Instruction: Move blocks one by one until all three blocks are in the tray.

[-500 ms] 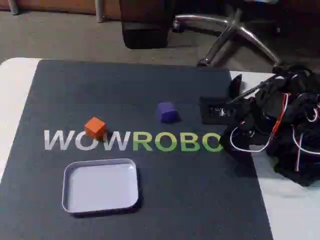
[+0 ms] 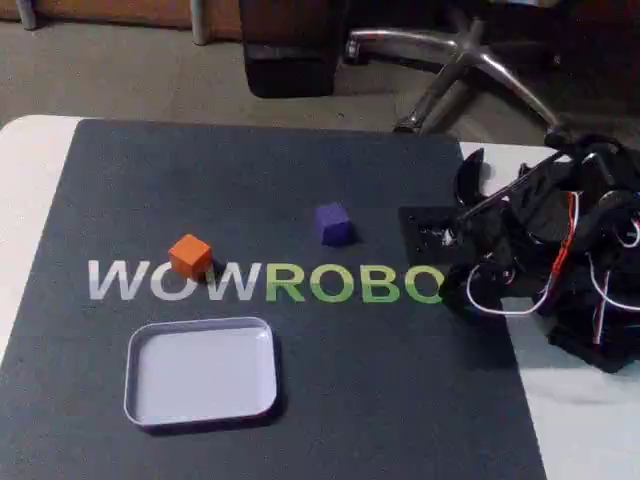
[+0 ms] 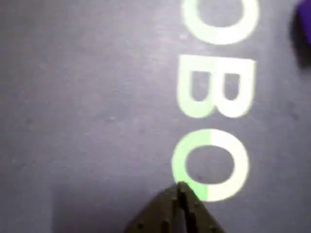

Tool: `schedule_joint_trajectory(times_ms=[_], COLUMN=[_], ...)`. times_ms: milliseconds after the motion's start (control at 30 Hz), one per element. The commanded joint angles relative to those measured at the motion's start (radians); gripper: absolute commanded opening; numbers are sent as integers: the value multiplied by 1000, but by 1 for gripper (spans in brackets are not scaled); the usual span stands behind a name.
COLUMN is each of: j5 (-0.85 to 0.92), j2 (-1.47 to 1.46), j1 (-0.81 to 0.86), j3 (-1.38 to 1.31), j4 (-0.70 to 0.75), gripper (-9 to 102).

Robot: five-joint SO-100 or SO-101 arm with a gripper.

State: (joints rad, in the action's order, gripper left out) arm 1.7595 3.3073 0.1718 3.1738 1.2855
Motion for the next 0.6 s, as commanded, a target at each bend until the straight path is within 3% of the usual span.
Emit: schedule_joint_trajectory(times_ms=[0,300,567], j5=[8,12,373], j2=[0,0,0], j1=[-3,-5,196], j3=[-5,-5,-5], j4=[5,5,-61], gripper=[-7,-8,-8])
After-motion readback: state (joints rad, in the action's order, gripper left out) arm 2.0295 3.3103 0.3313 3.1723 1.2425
